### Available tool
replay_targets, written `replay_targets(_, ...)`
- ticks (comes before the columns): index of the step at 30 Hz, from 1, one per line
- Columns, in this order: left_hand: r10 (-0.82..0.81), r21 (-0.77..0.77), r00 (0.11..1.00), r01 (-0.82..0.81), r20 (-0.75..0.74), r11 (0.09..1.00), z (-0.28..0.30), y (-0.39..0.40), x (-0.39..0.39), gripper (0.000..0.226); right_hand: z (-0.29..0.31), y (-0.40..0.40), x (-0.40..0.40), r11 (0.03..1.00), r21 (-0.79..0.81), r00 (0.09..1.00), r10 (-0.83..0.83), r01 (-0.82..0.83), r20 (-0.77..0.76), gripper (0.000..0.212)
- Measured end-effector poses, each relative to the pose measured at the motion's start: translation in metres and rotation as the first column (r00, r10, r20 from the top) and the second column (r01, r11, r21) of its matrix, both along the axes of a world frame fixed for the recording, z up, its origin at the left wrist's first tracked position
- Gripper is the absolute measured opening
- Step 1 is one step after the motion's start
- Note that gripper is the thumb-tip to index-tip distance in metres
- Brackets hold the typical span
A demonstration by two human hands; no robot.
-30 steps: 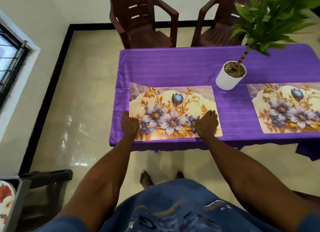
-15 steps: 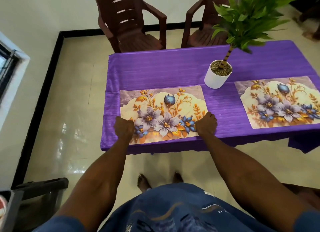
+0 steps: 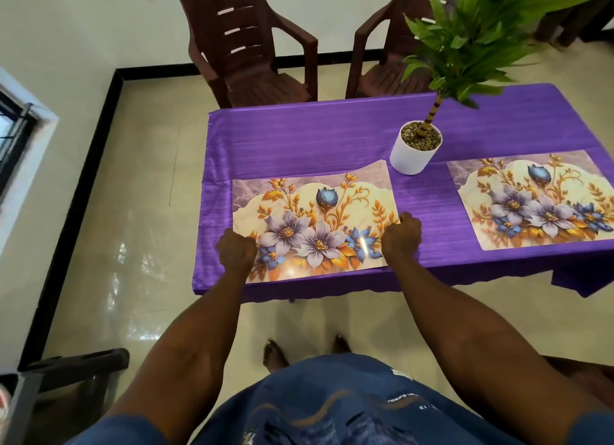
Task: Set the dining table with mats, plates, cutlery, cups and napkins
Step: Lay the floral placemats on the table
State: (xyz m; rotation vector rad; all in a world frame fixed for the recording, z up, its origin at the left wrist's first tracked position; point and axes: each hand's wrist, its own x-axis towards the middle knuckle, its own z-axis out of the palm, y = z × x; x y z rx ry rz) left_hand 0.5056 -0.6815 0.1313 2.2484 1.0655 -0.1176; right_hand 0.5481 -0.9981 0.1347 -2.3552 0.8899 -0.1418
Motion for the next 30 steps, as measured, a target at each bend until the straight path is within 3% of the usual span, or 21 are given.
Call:
replay_targets(9, -0.020, 0.006, 1.000, 0.020, -0.008, 1.000, -0.003, 0.000, -0.002, 0.043, 0.002, 0.002, -0.012, 1.000, 0.007, 0.997, 0.027, -0.027, 0.071, 0.026)
replay_targets(13, -0.028, 0.021, 1.000, 0.028, 0.001, 0.999, -0.002, -0.002, -0.003, 0.039, 0.004, 0.000, -0.011, 0.989, -0.130, 0.997, 0.071, -0.069, 0.012, 0.026)
replay_targets(18, -0.053, 0.033, 0.999, 0.053, -0.008, 0.998, -0.002, -0.002, -0.004, 0.038, 0.014, 0.010, -0.006, 0.995, -0.091, 0.999, 0.041, -0.043, -0.031, 0.038)
replay_targets(22, -0.039, 0.010, 0.999, 0.039, 0.004, 0.999, -0.003, 0.001, -0.004, 0.037, 0.029, 0.009, 0.000, 0.989, 0.138, 0.995, 0.068, -0.057, -0.074, 0.039)
replay_targets(25, -0.044, -0.006, 0.999, 0.044, 0.018, 0.999, -0.007, 0.007, -0.004, 0.037, 0.041, -0.007, 0.014, 0.928, 0.354, 0.965, 0.189, -0.114, -0.184, 0.038)
replay_targets(30, -0.050, -0.052, 0.998, 0.051, 0.024, 0.997, -0.011, 0.017, -0.004, 0.039, 0.060, -0.027, 0.023, 0.832, 0.503, 0.924, 0.352, -0.234, -0.153, 0.033)
